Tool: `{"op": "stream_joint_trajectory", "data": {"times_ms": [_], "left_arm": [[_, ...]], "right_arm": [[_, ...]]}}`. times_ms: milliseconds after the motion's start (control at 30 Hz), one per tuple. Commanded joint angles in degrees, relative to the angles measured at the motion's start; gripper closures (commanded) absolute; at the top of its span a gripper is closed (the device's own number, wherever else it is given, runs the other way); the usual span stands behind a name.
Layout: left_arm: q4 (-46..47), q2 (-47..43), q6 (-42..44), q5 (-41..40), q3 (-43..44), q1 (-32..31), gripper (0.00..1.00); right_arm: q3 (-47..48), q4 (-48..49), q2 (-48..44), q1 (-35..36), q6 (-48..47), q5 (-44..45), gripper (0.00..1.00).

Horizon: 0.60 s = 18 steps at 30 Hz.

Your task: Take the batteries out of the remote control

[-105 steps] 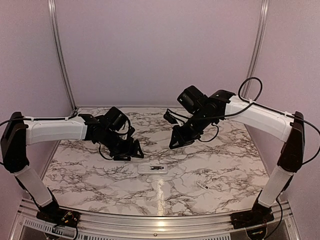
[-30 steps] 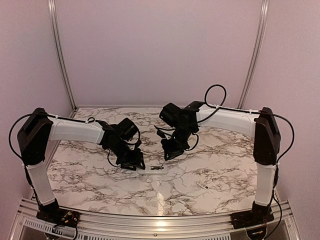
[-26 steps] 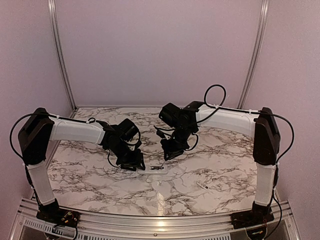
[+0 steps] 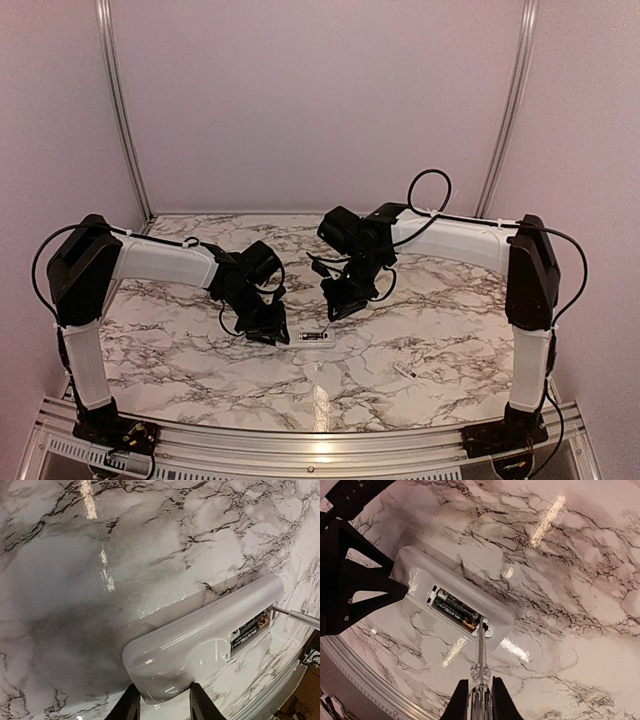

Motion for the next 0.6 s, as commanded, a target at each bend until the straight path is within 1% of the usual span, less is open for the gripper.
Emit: {"op": "stream_joint_trajectory", "data": {"times_ms": [0, 300, 567], "left_arm": [[0.40, 2.12, 0.48, 0.49, 1.05, -0.31, 0.67], [0.21, 3.20, 0.58, 0.03, 1.07, -0.26, 0.70], [0.18, 3.56, 0.87, -0.13, 1.08, -0.32, 0.71]], "right_arm": [[-1.58, 1.61, 0.57, 0.80, -1.13, -0.62, 1.00], [-3.55, 3.82, -1.12, 0.82, -2.29, -1.36, 1.00], [-6.62, 7.22, -2.98, -1.45, -3.14, -4.99, 1.00]]}}
